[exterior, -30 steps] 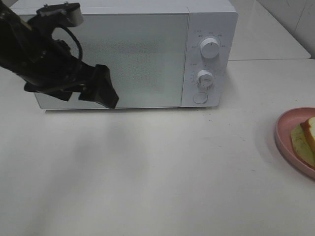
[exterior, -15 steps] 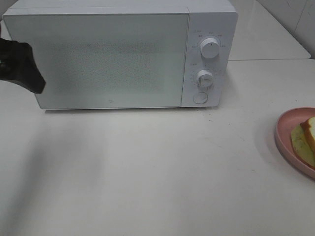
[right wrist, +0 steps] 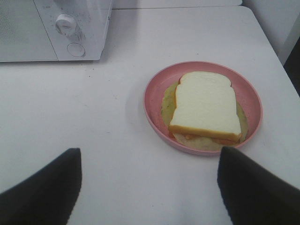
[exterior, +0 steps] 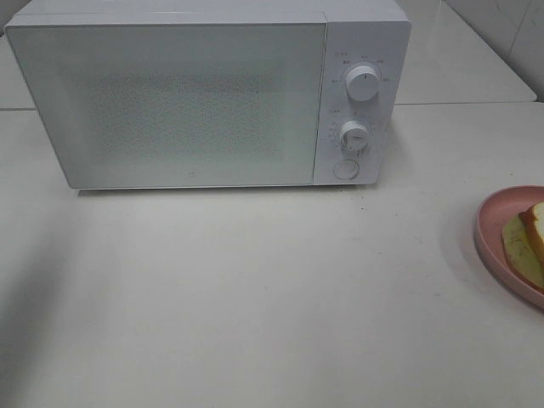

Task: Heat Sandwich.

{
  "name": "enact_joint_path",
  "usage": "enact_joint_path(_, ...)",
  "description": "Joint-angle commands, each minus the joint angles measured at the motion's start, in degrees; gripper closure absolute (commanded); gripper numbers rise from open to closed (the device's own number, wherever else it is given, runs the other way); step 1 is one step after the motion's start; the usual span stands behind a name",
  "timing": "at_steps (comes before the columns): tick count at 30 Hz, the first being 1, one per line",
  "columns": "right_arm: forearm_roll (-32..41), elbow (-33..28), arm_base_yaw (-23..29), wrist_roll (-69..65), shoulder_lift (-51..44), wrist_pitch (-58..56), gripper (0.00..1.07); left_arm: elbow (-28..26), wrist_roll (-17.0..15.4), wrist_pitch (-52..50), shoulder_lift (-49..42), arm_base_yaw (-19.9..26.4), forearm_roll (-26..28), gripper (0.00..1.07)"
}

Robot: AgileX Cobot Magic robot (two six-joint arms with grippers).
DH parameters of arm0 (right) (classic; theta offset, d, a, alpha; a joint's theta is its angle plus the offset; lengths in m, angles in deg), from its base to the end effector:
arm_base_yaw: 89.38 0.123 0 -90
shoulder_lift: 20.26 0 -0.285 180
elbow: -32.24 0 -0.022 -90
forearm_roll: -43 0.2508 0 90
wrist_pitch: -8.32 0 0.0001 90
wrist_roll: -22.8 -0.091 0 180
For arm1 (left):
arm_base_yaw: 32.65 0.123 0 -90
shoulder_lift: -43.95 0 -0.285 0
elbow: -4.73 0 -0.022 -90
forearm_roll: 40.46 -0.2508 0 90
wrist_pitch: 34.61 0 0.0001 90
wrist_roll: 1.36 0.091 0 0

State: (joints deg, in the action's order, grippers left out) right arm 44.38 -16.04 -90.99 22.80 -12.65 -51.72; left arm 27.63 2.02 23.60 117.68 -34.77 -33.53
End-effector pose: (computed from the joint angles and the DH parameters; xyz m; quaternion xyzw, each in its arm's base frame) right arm -0.0053 0.0021 0.2797 0.0115 0.8476 0.0046 0.5305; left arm 0.2100 -0.0171 0.3076 0.0269 0.9740 -0.0547 0.2180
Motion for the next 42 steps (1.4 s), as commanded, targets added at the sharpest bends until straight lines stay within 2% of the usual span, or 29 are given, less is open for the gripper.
enact_joint_path(1,0.2,-0.1,-0.3,0.0,-1.5,0.6,0.31,2.8,0.1,-0.1,-4.2,1.0,0.0,0.03)
enact_joint_path(6,0.2,-0.1,-0.3,0.0,-1.5,0.6,0.31,6.9,0.1,0.0,-12.7,1.1,-1.9,0.03)
enact_joint_path(18,0.2,-0.1,-0.3,0.0,-1.5,0.6,0.31,14.1,0.1,-0.6,-31.6,1.1,-1.9,0.03)
enact_joint_path(29,0.2,-0.1,-0.3,0.0,-1.5,0.6,0.31,24.3,0.5,-1.7,-47.8,1.1,-1.7,0.03)
enact_joint_path(42,0.2,-0.1,-0.3,0.0,-1.5,0.6,0.31,26.0,0.3,0.7,-59.2,1.1,-2.0,0.03)
